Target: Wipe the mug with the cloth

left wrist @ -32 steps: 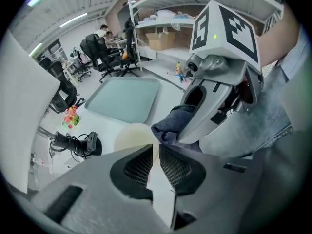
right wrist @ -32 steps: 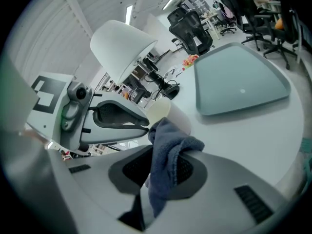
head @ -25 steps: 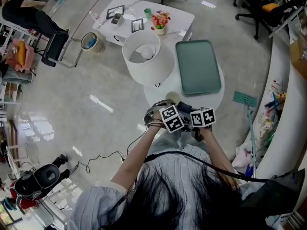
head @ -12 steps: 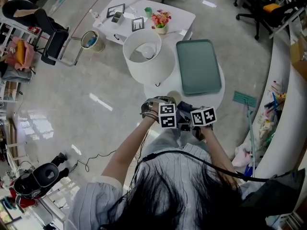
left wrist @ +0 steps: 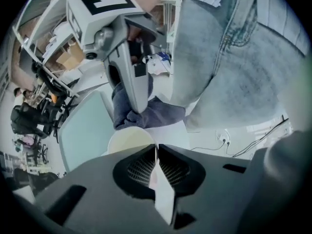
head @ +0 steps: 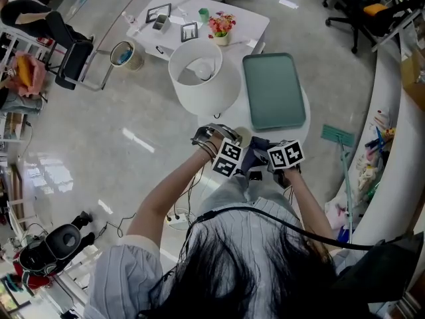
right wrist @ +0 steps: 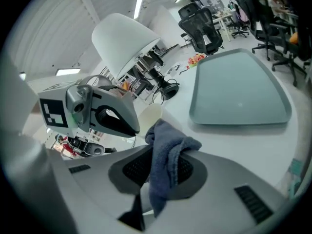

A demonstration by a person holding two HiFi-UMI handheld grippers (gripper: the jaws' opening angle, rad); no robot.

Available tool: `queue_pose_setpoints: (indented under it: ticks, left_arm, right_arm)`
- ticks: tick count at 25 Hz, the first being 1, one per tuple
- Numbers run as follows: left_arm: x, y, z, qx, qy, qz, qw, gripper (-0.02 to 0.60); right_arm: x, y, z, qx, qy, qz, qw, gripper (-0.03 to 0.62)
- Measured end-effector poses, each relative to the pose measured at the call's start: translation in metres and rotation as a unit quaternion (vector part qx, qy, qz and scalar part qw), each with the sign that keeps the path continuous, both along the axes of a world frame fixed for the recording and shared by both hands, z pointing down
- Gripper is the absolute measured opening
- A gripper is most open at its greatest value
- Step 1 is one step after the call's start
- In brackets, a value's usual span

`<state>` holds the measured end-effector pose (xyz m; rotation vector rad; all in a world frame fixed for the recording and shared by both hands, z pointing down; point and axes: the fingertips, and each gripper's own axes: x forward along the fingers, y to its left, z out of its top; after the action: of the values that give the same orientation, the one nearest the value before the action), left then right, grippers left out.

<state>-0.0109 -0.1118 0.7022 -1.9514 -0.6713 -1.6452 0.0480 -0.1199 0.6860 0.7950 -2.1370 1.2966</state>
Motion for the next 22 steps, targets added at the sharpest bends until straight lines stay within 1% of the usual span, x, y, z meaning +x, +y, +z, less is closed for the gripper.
queue_pose_setpoints:
  ticks: [4,7,9,11,13,15,16,17,19,21,22]
  left_arm:
    - [-0.003,0.003,0.001,0.009,-0.012,0.063,0.9979,0.035]
    - [-0.004,0.004,0.002,0.012,-0.017,0.098,0.9950,0.035]
    - [-0.005,0.004,0.002,0.013,-0.016,0.106,0.9942,0.036]
    - [-0.005,0.003,0.002,0.014,-0.009,0.096,0.9953,0.037]
    - [-0.001,0.003,0.000,0.007,0.004,0.057,0.9983,0.037]
    - [0.006,0.004,-0.007,-0.011,0.023,-0.009,0.9996,0.037]
    - [0.009,0.003,-0.011,-0.019,0.034,-0.046,0.9982,0.038]
    - [0.013,0.002,-0.016,-0.025,0.046,-0.083,0.9952,0.040]
    - [0.021,0.001,-0.025,-0.035,0.067,-0.150,0.9858,0.040]
    - [0.027,0.001,-0.035,-0.041,0.083,-0.214,0.9725,0.040]
    - [0.030,0.000,-0.039,-0.041,0.090,-0.248,0.9638,0.040]
  right_arm:
    - [0.006,-0.010,-0.001,0.018,0.021,-0.036,0.999,0.080]
    - [0.008,-0.016,-0.003,0.030,0.037,-0.057,0.997,0.080]
    - [0.007,-0.018,-0.003,0.032,0.042,-0.064,0.997,0.080]
    - [0.006,-0.018,-0.003,0.033,0.039,-0.066,0.996,0.080]
    - [0.005,-0.020,-0.004,0.034,0.034,-0.059,0.997,0.080]
    - [0.006,-0.023,-0.007,0.033,0.023,-0.041,0.998,0.080]
    - [0.007,-0.025,-0.008,0.031,0.017,-0.030,0.999,0.080]
    - [0.008,-0.027,-0.009,0.030,0.013,-0.021,0.999,0.080]
    - [0.009,-0.029,-0.010,0.028,0.005,-0.009,1.000,0.080]
    - [0.008,-0.029,-0.010,0.028,0.002,-0.006,1.000,0.080]
    - [0.008,-0.030,-0.010,0.028,0.003,-0.007,1.000,0.080]
